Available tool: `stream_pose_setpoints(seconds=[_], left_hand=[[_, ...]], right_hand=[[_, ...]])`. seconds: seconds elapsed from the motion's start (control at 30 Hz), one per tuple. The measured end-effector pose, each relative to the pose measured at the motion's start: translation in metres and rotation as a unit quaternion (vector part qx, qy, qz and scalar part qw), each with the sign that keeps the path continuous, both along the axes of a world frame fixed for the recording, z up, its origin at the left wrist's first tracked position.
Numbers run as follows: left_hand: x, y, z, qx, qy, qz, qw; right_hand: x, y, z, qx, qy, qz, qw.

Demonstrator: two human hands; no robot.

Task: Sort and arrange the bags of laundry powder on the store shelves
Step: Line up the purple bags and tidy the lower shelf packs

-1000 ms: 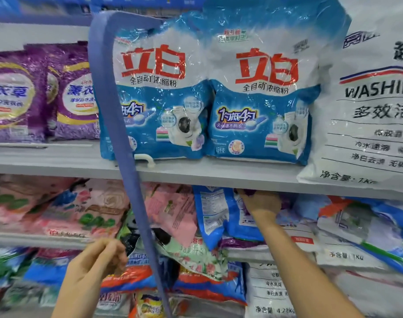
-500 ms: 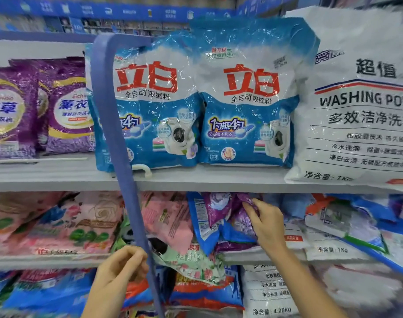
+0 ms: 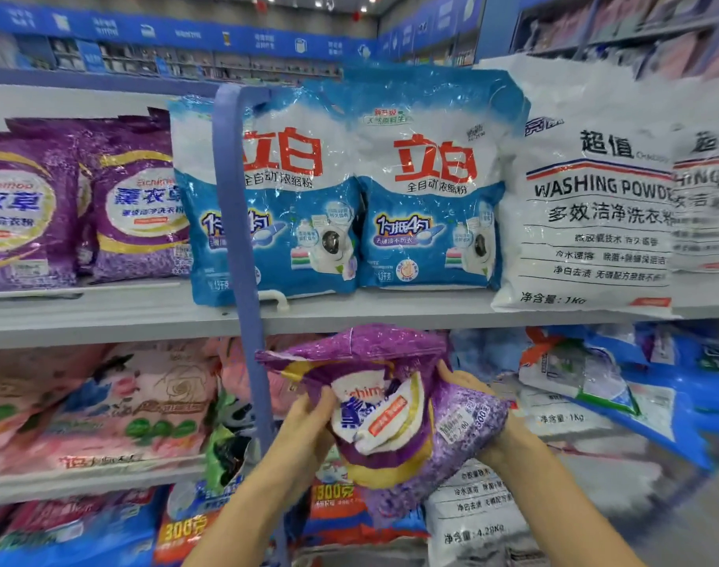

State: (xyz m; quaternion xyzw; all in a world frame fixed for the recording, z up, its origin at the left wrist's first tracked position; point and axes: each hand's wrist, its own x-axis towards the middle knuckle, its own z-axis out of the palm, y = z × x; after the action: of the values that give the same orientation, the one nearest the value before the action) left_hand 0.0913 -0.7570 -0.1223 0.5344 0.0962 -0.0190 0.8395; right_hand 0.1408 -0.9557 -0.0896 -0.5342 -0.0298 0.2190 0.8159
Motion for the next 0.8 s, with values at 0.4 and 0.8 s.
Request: stream_pose_setpoints(seconds=[0.4,0.8], left_hand=[[-0.011,0.015,0.039,-0.045,-0.077,0.034,0.995],[-0.032,0.070,0.066,0.091,-0.145,0.046,0.984]], right_hand=[[-0.030,0.013,0.047,-0.258,-0.411,0.033,0.874],[-0.039,0.071,0.112,-0.106,-0.372,-0.078,0.919]])
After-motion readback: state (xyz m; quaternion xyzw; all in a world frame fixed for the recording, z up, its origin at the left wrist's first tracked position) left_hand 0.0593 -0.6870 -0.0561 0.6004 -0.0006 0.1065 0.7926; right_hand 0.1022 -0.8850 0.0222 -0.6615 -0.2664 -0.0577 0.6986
